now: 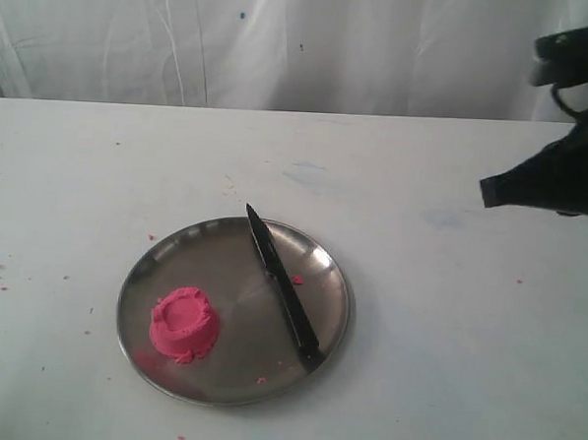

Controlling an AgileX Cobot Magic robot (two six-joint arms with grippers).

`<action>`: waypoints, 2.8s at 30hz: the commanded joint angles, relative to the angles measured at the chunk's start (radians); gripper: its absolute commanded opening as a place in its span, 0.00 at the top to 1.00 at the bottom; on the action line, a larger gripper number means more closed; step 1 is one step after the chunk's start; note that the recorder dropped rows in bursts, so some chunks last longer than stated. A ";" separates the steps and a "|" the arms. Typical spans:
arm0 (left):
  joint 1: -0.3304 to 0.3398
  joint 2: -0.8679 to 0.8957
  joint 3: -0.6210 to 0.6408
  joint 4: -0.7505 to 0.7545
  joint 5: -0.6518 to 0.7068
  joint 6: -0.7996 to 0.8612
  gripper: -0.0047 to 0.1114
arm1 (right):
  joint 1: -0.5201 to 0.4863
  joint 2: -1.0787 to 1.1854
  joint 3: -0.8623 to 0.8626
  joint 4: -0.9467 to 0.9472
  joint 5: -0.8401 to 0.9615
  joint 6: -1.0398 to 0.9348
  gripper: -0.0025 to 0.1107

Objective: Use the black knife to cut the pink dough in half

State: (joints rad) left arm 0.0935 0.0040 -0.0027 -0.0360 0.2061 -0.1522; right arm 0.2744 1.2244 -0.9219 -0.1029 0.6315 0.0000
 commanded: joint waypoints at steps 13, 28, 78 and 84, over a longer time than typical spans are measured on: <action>-0.006 -0.004 0.003 -0.008 -0.003 0.003 0.96 | 0.134 0.476 -0.104 0.806 0.096 -0.732 0.79; -0.006 -0.004 0.003 -0.008 -0.003 0.003 0.96 | 0.172 0.583 -0.175 0.903 -0.022 -0.862 0.57; -0.006 -0.004 0.003 -0.008 -0.003 0.003 0.96 | 0.423 0.813 -0.410 0.060 0.051 -0.132 0.75; -0.006 -0.004 0.003 -0.008 -0.003 0.003 0.96 | 0.423 0.813 -0.414 0.058 0.074 -0.132 0.84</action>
State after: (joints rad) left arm 0.0935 0.0040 -0.0027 -0.0360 0.2061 -0.1522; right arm 0.6974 2.0403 -1.3262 -0.0393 0.6762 -0.1349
